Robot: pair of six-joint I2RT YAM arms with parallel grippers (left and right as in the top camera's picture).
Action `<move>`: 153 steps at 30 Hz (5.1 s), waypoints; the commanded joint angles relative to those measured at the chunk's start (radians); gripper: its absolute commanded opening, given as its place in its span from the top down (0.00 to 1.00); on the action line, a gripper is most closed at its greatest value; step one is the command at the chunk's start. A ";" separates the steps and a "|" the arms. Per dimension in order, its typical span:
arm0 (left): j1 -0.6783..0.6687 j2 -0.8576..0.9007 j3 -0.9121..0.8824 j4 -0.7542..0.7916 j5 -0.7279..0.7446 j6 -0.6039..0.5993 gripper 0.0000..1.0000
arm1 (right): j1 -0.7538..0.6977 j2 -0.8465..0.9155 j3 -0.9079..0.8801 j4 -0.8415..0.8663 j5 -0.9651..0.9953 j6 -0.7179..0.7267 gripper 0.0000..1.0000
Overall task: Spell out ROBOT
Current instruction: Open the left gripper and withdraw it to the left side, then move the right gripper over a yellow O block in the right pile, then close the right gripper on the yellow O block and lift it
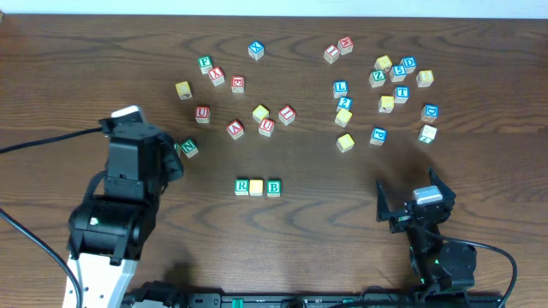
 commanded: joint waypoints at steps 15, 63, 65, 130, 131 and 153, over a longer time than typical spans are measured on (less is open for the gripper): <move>0.369 0.212 0.021 0.056 0.749 0.517 0.39 | 0.003 -0.006 -0.001 0.048 -0.033 0.012 0.01; 0.438 0.212 0.020 0.045 0.779 0.513 0.02 | 0.098 1.530 1.706 -1.197 -0.121 0.200 0.07; 0.438 0.212 0.020 0.045 0.779 0.513 0.02 | 0.137 1.626 1.746 -1.265 -0.085 0.205 0.07; 0.438 0.212 0.020 0.045 0.779 0.513 0.02 | 0.284 2.145 1.624 -0.988 0.148 0.006 0.40; 0.438 0.212 0.020 0.045 0.779 0.513 0.02 | 0.284 2.145 1.620 -0.988 0.148 -0.006 0.40; 0.438 0.212 0.020 0.045 0.779 0.513 0.02 | 0.277 2.145 1.531 -0.903 0.152 -0.011 0.56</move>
